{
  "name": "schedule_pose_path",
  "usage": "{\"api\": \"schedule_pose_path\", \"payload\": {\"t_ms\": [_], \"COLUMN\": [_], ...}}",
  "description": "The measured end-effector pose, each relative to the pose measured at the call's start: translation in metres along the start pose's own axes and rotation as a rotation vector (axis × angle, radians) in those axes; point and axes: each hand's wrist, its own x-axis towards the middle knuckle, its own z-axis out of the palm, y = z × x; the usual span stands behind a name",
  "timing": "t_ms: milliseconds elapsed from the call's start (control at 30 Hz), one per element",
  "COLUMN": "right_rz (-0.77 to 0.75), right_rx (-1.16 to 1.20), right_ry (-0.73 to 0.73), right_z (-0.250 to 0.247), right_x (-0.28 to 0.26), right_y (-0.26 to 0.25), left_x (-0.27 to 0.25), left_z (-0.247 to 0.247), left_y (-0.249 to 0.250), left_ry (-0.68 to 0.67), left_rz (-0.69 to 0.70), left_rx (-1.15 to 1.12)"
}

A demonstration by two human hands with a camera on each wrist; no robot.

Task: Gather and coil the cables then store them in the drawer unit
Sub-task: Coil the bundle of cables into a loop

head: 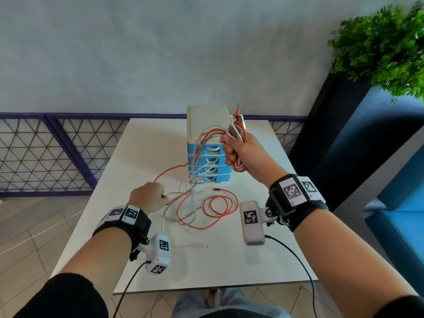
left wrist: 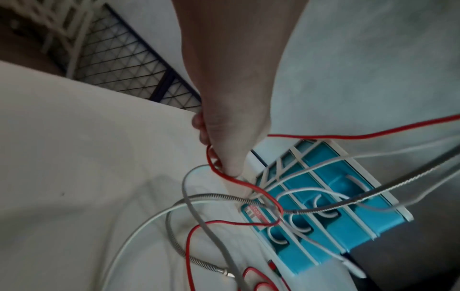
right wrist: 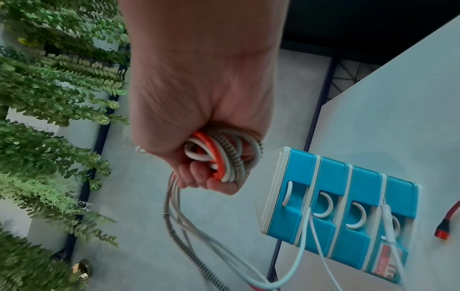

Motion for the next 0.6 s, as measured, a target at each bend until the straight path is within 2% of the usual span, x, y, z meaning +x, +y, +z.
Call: {"api": "schedule_pose_path", "payload": {"t_ms": [100,167,300,400,467,533,600], "right_rz": [0.022,0.048,0.077,0.072,0.069,0.069,0.079], "right_rx": [-0.086,-0.119,-0.139,-0.136,-0.146,-0.185,-0.226], "right_ry": [0.101,0.182,0.286,0.236,0.184,0.132,0.079], "right_z": [-0.002,-0.003,-0.01,-0.009,-0.004,0.002,0.006], "right_x": [0.004,0.007,0.009,0.01,0.01,0.01,0.01], "right_y": [0.006,0.01,0.009,0.007,0.007,0.007,0.009], "left_x": [-0.003,-0.004,-0.006,-0.007,-0.007,-0.004,-0.002], "left_z": [-0.004,-0.006,-0.003,-0.001,-0.001,-0.003,-0.009], "left_y": [-0.007,-0.014,-0.036,-0.042,-0.037,-0.025,-0.01], "left_ry": [-0.033,-0.061,-0.118,-0.158,-0.122,0.015,0.223], "left_rz": [-0.212,-0.321,-0.458,-0.425,-0.371,-0.268,-0.15], "left_rx": [0.081,0.056,-0.031,-0.122,-0.178,-0.282,-0.45]}}
